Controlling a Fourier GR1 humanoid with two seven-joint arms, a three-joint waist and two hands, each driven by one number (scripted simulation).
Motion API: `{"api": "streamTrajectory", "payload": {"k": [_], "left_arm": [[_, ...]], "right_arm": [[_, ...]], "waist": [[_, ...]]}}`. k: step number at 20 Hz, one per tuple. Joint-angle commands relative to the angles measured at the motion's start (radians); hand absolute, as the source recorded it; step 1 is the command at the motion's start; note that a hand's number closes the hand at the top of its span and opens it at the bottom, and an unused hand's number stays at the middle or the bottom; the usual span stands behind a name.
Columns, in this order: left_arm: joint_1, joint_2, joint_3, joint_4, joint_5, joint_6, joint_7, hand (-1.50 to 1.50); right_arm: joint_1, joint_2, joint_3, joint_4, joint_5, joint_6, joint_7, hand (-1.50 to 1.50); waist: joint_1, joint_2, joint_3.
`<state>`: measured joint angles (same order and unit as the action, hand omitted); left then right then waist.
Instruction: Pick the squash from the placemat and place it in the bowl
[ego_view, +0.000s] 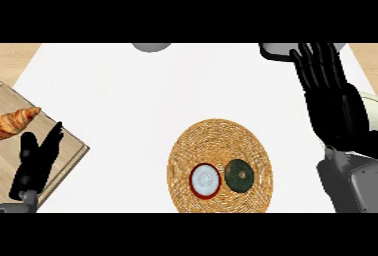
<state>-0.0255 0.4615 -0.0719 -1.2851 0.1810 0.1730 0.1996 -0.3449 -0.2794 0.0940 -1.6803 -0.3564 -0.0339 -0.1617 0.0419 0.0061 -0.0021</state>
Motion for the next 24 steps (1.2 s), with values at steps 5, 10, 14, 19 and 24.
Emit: {"api": "streamTrajectory", "payload": {"k": [5,10,14,19,24], "left_arm": [[-0.120,-0.100,-0.053,-0.196,-0.015,0.016,-0.119,0.00],[-0.120,-0.160,-0.057,-0.204,0.021,0.014,-0.154,0.00],[-0.142,-0.211,-0.110,-0.223,-0.039,0.074,-0.135,0.00],[-0.147,-0.198,-0.090,-0.242,-0.029,0.036,-0.127,0.00],[-0.125,-0.256,-0.130,-0.192,-0.060,0.048,-0.174,0.00]], "right_arm": [[0.148,-0.020,0.344,0.076,0.259,0.018,0.173,1.50],[0.331,0.054,0.278,0.047,0.498,-0.364,0.016,-1.50],[0.522,0.195,0.403,-0.013,0.538,-0.482,-0.254,-1.50],[0.685,0.172,0.518,-0.186,0.733,-0.636,-0.226,-1.50],[0.731,0.062,0.488,-0.394,0.964,-0.604,0.149,-1.50]], "waist": [[-0.034,-0.017,-0.001],[-0.116,-0.024,0.004],[-0.081,-0.014,0.004],[-0.058,-0.011,0.001],[-0.057,-0.008,-0.001]]}}
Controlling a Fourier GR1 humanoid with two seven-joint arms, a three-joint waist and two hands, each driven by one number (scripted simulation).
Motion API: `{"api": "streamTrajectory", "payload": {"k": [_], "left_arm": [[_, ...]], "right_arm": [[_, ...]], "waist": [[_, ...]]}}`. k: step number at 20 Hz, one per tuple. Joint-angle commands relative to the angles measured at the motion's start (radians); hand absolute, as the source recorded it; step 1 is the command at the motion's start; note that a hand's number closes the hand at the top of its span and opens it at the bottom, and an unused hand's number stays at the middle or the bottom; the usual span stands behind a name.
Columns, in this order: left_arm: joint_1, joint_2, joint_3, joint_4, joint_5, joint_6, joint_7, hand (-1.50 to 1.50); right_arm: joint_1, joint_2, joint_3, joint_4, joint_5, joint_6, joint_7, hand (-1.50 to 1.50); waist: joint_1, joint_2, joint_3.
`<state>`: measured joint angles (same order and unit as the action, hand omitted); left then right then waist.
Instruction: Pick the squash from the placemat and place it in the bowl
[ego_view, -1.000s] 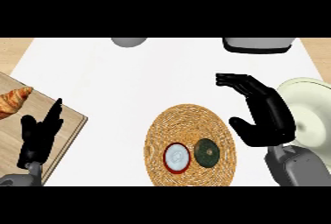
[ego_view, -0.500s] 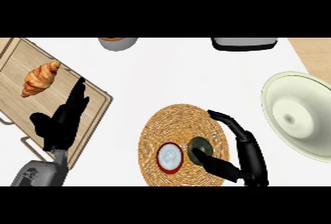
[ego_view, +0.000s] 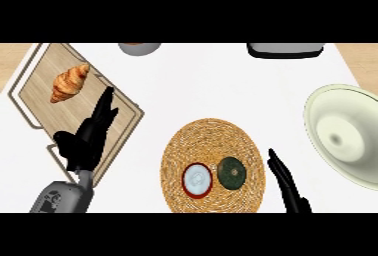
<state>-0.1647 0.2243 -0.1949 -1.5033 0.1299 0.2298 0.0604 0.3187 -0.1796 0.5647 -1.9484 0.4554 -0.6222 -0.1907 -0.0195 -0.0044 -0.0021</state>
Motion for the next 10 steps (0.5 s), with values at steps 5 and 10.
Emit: {"api": "streamTrajectory", "payload": {"k": [5,10], "left_arm": [[-0.054,-0.017,0.019,0.054,-0.020,-0.015,-0.013,0.00],[-0.049,-0.019,0.011,0.020,-0.029,-0.017,0.006,0.00]], "right_arm": [[0.001,-0.015,0.036,-0.238,0.274,0.178,0.503,-1.50],[-0.112,0.003,-0.017,-0.200,0.277,0.367,0.754,-1.50]], "waist": [[0.012,0.006,0.000],[0.024,0.007,0.000]]}}
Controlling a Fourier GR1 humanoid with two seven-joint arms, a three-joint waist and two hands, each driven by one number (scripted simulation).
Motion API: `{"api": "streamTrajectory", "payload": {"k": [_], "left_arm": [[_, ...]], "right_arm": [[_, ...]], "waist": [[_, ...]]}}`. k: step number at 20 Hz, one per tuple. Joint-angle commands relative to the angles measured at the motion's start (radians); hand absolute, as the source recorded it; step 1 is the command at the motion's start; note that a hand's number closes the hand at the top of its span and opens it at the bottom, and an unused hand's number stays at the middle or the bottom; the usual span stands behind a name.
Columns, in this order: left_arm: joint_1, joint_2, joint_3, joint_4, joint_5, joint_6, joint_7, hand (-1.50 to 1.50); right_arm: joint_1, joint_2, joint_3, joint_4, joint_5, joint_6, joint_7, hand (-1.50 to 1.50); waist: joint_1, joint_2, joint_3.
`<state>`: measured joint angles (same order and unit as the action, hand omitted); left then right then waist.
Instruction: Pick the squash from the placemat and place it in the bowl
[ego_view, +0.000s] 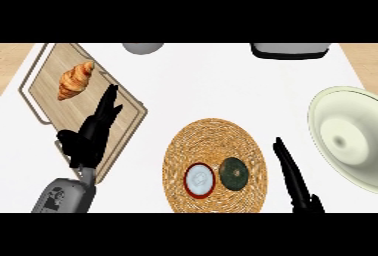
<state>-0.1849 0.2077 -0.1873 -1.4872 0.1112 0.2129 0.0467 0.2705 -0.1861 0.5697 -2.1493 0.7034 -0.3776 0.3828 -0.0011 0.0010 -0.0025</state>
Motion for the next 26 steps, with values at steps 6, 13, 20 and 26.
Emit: {"api": "streamTrajectory", "payload": {"k": [6,13,20,26], "left_arm": [[0.020,-0.032,-0.015,-0.022,-0.032,-0.006,0.001,0.00],[0.092,-0.040,0.014,-0.080,-0.052,-0.045,-0.001,0.00],[0.041,-0.047,0.085,-0.005,-0.038,-0.083,-0.010,0.00],[0.014,-0.096,0.043,-0.084,-0.121,-0.030,0.083,0.00]], "right_arm": [[-0.154,0.036,-0.075,0.092,-0.033,0.243,0.280,-1.50],[-0.083,0.044,-0.041,0.129,-0.055,0.233,0.208,-1.50],[-0.068,0.080,-0.052,0.172,-0.123,0.165,0.046,-1.50],[-0.043,0.053,-0.118,0.148,-0.245,0.206,-0.016,-1.50]], "waist": [[0.005,0.000,0.003],[0.002,-0.002,0.003],[0.000,-0.001,0.003],[-0.001,-0.002,0.003]]}}
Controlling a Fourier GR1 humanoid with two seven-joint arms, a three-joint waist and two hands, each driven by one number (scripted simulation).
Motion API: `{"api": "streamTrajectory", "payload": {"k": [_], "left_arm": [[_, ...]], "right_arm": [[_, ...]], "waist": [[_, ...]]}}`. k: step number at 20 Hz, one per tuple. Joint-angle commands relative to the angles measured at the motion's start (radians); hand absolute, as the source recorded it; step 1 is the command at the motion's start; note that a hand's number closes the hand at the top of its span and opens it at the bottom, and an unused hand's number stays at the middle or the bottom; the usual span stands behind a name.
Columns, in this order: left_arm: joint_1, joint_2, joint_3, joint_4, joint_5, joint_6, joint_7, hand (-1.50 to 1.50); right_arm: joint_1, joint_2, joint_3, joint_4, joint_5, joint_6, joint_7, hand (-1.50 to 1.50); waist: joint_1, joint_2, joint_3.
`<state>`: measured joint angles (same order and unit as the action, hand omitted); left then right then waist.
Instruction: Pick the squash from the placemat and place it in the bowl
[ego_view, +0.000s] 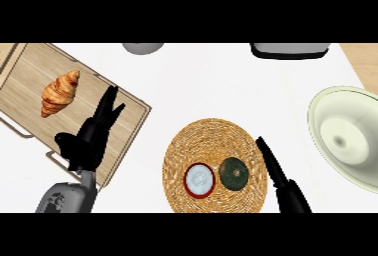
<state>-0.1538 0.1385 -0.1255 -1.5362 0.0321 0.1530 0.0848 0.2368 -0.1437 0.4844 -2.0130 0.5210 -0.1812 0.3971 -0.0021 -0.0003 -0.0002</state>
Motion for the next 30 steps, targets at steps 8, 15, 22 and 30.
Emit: {"api": "streamTrajectory", "payload": {"k": [8,15,22,30], "left_arm": [[0.020,-0.030,0.028,0.009,-0.029,-0.034,-0.028,0.00],[-0.048,-0.076,0.033,0.050,-0.062,-0.013,-0.006,0.00],[0.022,-0.037,0.050,-0.047,-0.053,-0.076,0.035,0.00],[0.015,-0.063,0.067,0.016,-0.057,-0.079,-0.021,0.00]], "right_arm": [[0.036,0.061,0.004,0.187,-0.080,-0.070,-0.180,-1.50],[0.021,0.090,-0.009,0.301,-0.110,-0.085,-0.257,-1.50],[-0.021,0.098,-0.023,0.350,-0.032,-0.125,-0.212,-1.50],[-0.110,0.083,-0.085,0.532,0.029,-0.120,-0.223,-1.50]], "waist": [[0.000,0.000,0.000],[-0.002,0.001,0.000],[0.002,0.000,0.000],[0.002,0.000,0.000]]}}
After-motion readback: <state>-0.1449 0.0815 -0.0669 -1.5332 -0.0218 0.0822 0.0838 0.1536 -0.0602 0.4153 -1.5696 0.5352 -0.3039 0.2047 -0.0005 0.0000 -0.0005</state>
